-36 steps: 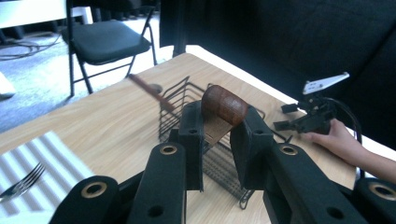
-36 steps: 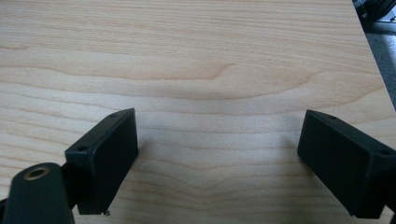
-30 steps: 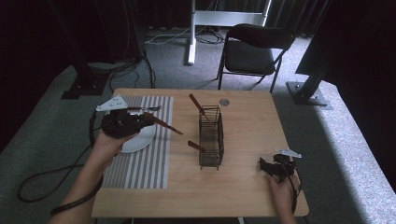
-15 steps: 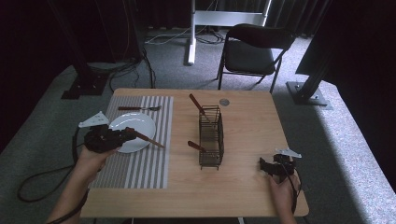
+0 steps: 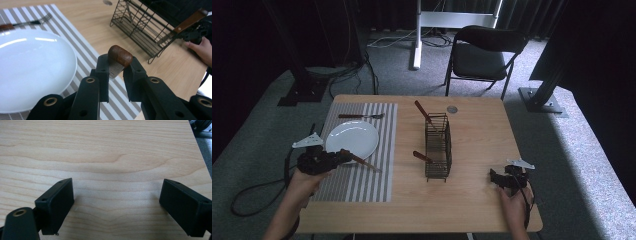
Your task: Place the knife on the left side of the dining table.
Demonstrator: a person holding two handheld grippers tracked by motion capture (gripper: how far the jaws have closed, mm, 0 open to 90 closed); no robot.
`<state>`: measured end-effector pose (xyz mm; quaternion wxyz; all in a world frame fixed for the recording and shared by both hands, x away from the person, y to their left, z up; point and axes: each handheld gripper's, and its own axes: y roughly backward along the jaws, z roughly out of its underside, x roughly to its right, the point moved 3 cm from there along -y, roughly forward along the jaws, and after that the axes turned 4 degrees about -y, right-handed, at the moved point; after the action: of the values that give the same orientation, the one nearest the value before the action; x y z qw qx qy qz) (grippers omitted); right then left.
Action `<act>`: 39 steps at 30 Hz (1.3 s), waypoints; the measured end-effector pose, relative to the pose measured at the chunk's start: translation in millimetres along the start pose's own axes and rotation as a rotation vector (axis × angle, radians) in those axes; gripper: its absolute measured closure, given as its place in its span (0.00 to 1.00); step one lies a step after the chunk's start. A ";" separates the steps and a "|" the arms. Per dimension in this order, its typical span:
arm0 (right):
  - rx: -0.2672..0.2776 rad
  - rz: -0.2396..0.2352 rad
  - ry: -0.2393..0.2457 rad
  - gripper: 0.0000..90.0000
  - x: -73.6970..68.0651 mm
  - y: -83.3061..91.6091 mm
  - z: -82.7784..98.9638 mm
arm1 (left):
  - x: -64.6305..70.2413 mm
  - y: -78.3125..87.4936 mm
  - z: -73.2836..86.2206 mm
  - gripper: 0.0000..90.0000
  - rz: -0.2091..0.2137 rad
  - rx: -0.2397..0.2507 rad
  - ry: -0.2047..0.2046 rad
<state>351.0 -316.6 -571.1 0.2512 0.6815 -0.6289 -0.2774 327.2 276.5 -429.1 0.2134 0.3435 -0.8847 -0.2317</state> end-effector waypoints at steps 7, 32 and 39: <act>0.000 0.000 0.000 0.13 0.0 0.0 0.0 | -1.3 -1.5 5.8 0.84 0.011 -0.001 0.006; 0.000 0.000 0.000 0.13 0.0 0.0 0.0 | -26.4 11.4 38.3 0.89 0.028 0.009 0.197; 0.000 0.000 0.000 0.13 0.0 0.0 0.0 | -32.7 10.9 43.9 0.87 -0.010 0.012 0.251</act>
<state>351.0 -316.6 -571.1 0.2511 0.6815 -0.6290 -0.2773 320.1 318.3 -465.4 0.3190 0.3756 -0.8508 -0.1825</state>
